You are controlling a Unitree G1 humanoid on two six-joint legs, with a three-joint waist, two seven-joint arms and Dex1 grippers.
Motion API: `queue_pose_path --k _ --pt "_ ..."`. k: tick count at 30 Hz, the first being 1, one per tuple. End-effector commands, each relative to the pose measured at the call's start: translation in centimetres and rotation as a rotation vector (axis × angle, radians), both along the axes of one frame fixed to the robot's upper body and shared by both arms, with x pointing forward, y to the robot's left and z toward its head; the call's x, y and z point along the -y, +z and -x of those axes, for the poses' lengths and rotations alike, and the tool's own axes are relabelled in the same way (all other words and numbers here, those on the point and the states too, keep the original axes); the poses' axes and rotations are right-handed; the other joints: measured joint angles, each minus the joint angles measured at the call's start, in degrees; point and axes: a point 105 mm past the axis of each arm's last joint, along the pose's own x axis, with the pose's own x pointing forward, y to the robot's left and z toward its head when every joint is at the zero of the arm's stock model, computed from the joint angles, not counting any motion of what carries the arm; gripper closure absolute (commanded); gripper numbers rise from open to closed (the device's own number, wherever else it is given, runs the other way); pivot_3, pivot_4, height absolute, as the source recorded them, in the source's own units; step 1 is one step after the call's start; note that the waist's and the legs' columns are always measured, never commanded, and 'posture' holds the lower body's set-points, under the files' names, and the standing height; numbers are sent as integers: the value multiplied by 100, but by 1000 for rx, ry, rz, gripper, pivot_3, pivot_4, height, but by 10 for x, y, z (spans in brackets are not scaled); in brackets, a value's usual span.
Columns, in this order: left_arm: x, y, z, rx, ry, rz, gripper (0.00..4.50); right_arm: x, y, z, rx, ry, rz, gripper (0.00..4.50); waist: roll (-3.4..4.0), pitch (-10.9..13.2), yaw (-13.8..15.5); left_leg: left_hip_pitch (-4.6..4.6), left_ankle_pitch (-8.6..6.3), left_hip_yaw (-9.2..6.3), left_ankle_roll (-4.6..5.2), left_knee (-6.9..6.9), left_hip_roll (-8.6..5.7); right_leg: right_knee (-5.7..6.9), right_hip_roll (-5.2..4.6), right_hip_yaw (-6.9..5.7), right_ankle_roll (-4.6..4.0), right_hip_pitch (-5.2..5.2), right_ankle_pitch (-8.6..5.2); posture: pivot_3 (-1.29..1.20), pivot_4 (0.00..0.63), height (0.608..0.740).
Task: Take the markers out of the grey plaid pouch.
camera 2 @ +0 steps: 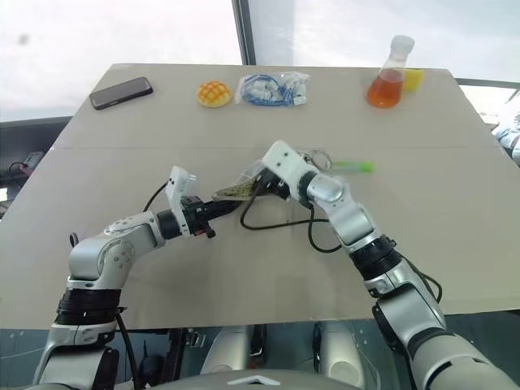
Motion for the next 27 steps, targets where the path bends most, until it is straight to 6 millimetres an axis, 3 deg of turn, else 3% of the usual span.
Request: queue_pose_path --k 1,7,11,15,17,23,27 --pt "11 11 7 43 -59 3 4500 -17 -1 0 147 63 118 90 0 0 -1 2 0 1 -1 0 1 1 2 -1 -3 1 2 0 150 740" --pt "27 11 20 107 -150 -47 4500 -11 -51 -29 98 -46 244 90 -3 -3 -32 8 2 7 -4 3 0 3 -3 3 -5 4 3 0 150 740" --pt "27 14 18 140 -132 -45 4500 1 -69 -37 -10 -103 208 1754 -2 -7 -59 18 5 14 -11 2 2 7 -1 -2 -7 12 2 0 150 740" --pt "7 14 -7 189 42 -89 4500 10 -56 -24 -167 -66 22 3642 -8 -17 -2 18 2 0 -18 3 0 8 -11 -3 -7 14 3 0 150 740" --pt "-3 13 -17 212 113 -125 4500 12 -41 -13 -213 -21 -45 4111 -6 -16 18 18 3 -8 -15 4 -3 6 -14 -2 -7 18 3 0 150 740" --pt "-22 14 -40 276 236 -191 4500 17 11 28 -339 116 -183 4111 9 -6 39 8 6 -17 -8 0 1 6 -3 -6 -6 10 3 0 150 740" --pt "-27 14 -48 290 263 -195 4500 21 34 37 -375 113 -241 4111 9 -6 33 8 5 -17 -8 -2 1 3 -3 -6 -7 9 3 0 150 740"
